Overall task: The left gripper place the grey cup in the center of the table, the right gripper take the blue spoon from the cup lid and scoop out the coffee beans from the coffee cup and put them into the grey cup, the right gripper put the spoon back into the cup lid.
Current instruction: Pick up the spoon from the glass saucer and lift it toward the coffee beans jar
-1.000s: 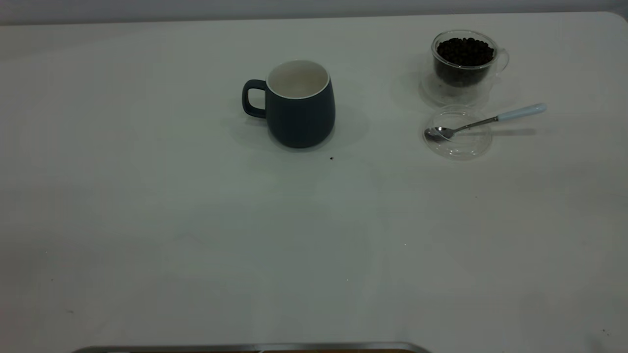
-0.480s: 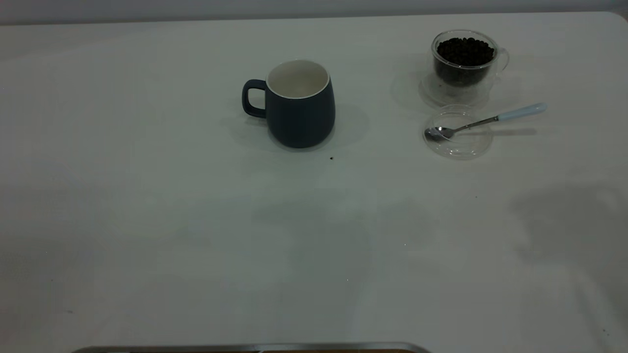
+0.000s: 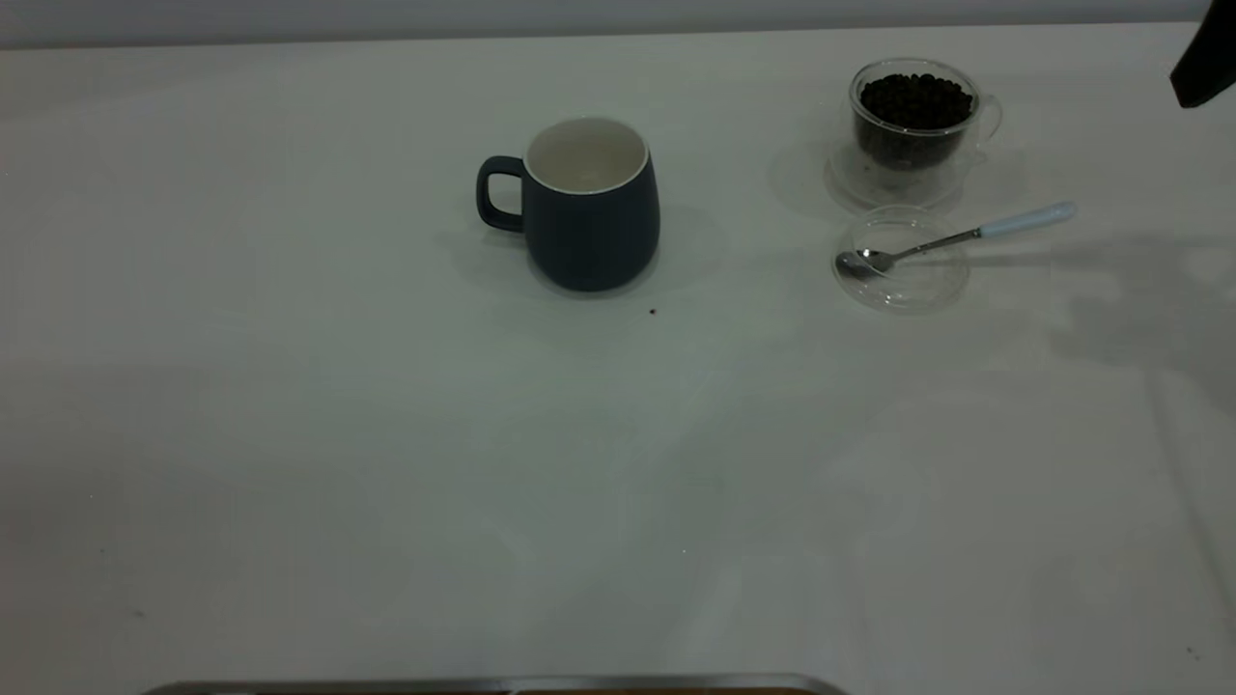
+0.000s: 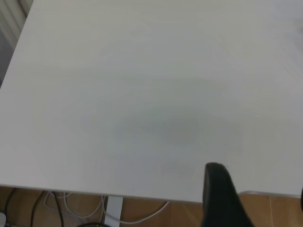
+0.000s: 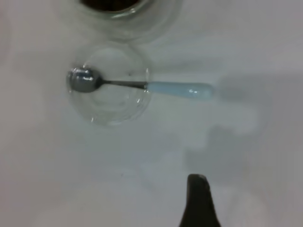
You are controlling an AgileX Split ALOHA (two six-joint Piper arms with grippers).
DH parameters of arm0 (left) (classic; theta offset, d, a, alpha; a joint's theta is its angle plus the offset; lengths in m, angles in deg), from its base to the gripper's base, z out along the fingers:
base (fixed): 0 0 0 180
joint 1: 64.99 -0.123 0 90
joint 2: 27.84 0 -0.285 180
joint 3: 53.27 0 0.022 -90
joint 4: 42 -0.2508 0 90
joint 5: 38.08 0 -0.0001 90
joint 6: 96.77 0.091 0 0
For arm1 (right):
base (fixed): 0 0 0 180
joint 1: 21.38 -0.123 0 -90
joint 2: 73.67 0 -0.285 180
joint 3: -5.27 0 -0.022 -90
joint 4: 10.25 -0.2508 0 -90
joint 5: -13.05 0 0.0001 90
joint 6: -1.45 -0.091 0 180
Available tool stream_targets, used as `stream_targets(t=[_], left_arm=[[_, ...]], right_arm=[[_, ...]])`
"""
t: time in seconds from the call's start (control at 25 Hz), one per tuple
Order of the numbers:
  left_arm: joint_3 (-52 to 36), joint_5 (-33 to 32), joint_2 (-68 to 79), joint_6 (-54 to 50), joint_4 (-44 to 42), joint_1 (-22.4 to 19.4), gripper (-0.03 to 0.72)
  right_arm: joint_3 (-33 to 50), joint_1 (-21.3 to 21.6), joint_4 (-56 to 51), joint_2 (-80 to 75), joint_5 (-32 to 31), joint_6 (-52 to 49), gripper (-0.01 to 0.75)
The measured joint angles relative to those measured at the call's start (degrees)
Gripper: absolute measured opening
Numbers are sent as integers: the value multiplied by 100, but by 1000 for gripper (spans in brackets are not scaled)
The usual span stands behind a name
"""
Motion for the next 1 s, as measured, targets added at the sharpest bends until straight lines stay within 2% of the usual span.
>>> stream_targets(t=[0.24,0.4,1.0], left_arm=[[0,0,0,5,0,0,473],[0,0,0,5,0,0,473],[0,0,0,5,0,0,474]], right_arm=[[-1062,837,-1859,-1172,-1168,1947,591],[-1509,1160,-2718,-1914,-1804,2796,590],[-2911,1306,-3556,-3970,-2759,3059,590]])
